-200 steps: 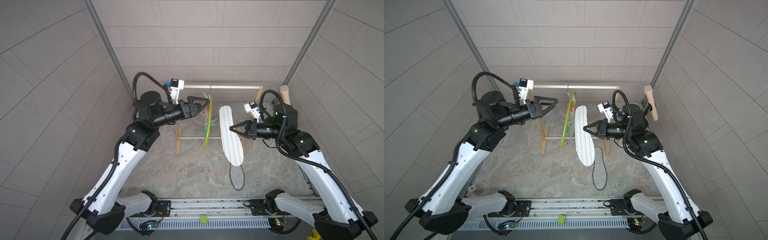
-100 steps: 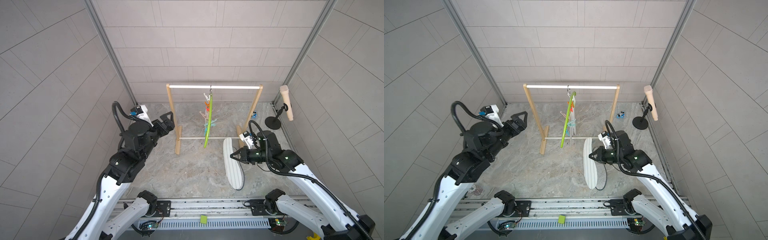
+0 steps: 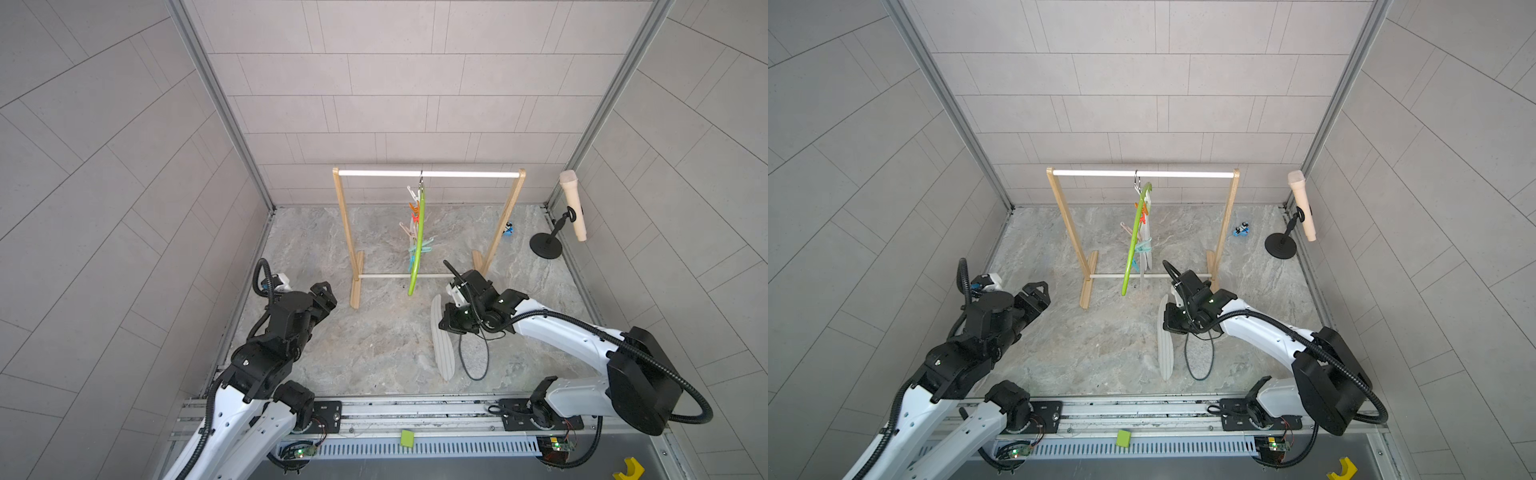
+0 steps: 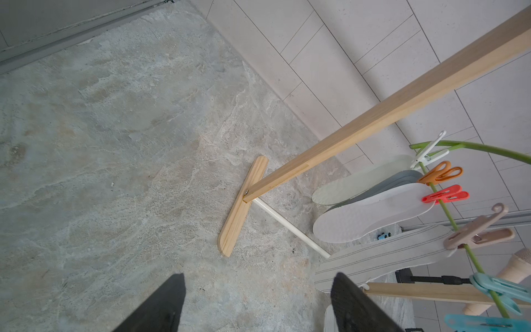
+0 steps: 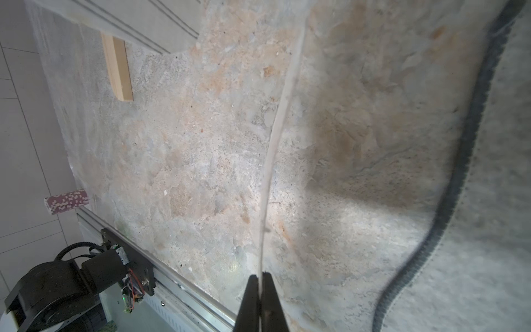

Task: Take the shoe insoles off the hanger
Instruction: Place the insole at the center of the board.

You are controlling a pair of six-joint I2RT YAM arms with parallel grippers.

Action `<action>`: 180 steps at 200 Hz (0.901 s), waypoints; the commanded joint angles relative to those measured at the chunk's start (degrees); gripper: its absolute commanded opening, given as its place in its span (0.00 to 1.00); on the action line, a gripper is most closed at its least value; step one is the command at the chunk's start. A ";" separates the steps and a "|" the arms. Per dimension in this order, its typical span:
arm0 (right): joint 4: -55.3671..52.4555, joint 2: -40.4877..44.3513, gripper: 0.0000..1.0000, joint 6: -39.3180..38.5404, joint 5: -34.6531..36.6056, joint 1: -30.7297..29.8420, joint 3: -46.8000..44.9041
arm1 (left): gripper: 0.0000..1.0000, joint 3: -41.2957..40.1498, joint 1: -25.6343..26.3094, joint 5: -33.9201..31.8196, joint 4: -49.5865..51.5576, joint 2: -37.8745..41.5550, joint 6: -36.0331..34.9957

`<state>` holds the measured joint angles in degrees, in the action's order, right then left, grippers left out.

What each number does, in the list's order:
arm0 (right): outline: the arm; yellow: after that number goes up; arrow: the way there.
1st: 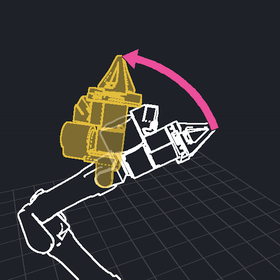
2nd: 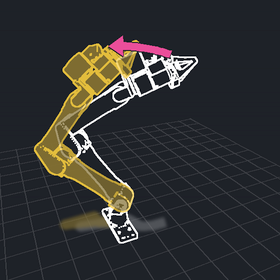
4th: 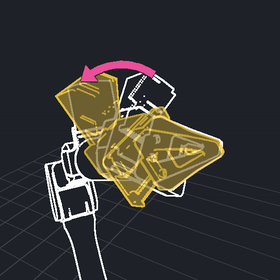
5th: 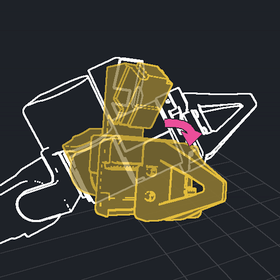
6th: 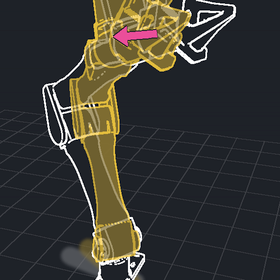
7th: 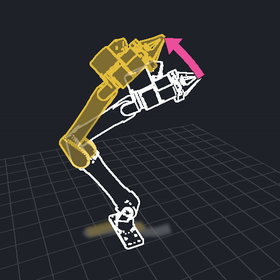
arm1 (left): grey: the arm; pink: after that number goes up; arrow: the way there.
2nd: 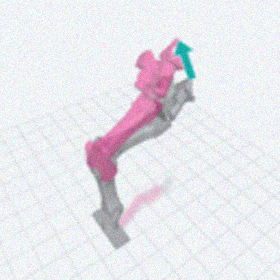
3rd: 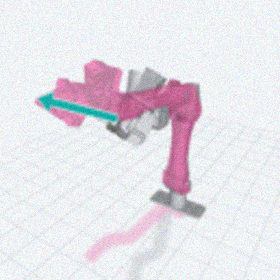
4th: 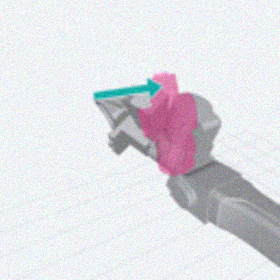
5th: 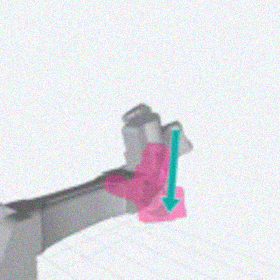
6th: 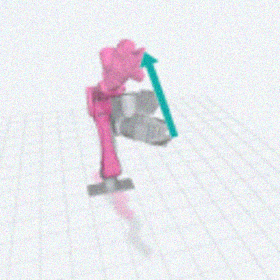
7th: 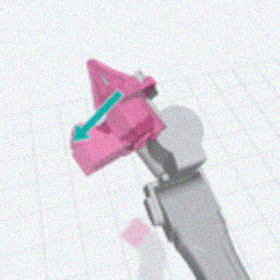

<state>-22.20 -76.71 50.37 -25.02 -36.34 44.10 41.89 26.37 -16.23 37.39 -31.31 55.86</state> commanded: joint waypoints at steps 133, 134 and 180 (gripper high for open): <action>7.19 -5.22 0.00 1.11 3.37 1.67 -7.40 | 0.85 -0.63 -0.18 0.48 -1.43 -3.14 2.09; 7.14 -5.26 0.00 1.08 3.38 1.69 -7.42 | 0.85 -0.65 -0.18 0.53 -1.39 -3.10 2.08; 6.99 -5.87 0.10 1.12 3.52 1.69 -7.87 | 0.85 -0.80 -0.18 0.45 -1.47 -3.04 2.42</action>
<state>-13.47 -81.93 51.75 -23.03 -34.72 37.04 41.71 26.37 -14.76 36.27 -34.61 57.14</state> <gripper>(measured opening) 0.074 0.846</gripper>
